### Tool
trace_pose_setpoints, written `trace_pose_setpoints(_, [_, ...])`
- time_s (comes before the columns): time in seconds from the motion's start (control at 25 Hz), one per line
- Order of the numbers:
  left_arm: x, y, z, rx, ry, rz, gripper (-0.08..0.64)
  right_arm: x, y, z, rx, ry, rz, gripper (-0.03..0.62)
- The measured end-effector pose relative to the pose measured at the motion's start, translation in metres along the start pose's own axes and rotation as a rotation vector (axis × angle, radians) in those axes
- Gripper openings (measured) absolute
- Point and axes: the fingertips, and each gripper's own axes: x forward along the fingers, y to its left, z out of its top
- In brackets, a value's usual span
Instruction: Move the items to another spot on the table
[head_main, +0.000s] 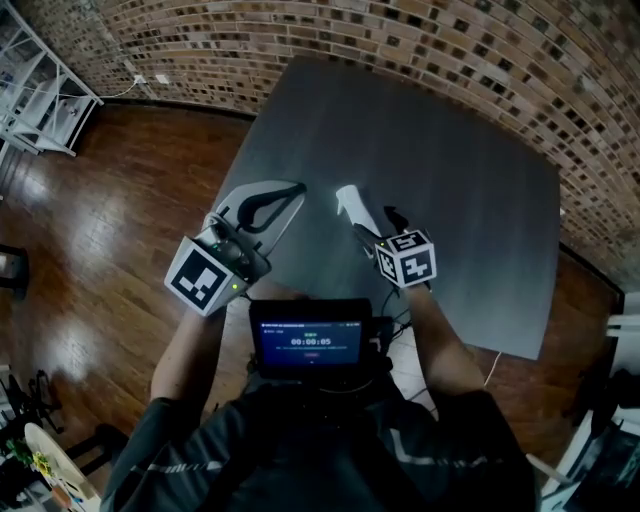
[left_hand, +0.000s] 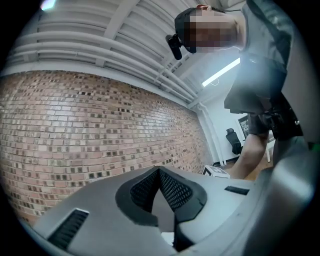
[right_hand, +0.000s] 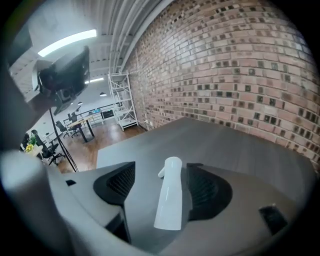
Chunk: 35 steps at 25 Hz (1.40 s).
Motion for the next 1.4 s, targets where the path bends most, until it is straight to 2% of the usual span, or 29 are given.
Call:
trace_pose_setpoints(0.32, [-0.001,0.031,-0.033,-0.043,0.023,-0.004,-0.003,0.067,-0.017,-0.057,-0.02,0.255,-0.063,0.331])
trace_pose_setpoints(0.48, [0.003,0.039,-0.04,-0.056,0.034,-0.01,-0.003,0.083,-0.013,-0.059,-0.074,0.288,-0.068,0.331])
trace_pose_setpoints(0.68, [0.002,0.042,-0.047,-0.065,0.05,-0.014,-0.003,0.093,-0.014,-0.076,-0.085,0.34,-0.082,0.326])
trace_pose_setpoints(0.76, [0.001,0.041,-0.049,-0.064,0.057,-0.018,-0.003,0.089,-0.019,-0.081,-0.12,0.376,-0.122,0.281])
trace_pose_setpoints(0.84, [0.002,0.042,-0.051,-0.069,0.061,-0.016,-0.003,0.085,-0.026,-0.08,-0.135,0.397,-0.157,0.281])
trace_pose_setpoints(1.04, [0.002,0.043,-0.055,-0.078,0.062,-0.022,-0.003,0.096,-0.018,-0.08,-0.078,0.351,-0.099,0.275])
trace_pose_setpoints(1.2, [0.001,0.042,-0.055,-0.082,0.057,-0.034,-0.003,0.092,-0.021,-0.078,-0.041,0.326,-0.104,0.273])
trace_pose_setpoints(1.28, [0.0,0.043,-0.053,-0.091,0.048,-0.036,-0.003,0.088,-0.023,-0.088,0.022,0.336,-0.093,0.272])
trace_pose_setpoints(1.4, [0.001,0.046,-0.049,-0.101,0.035,-0.039,-0.003,0.079,-0.026,-0.091,0.177,0.307,-0.068,0.27])
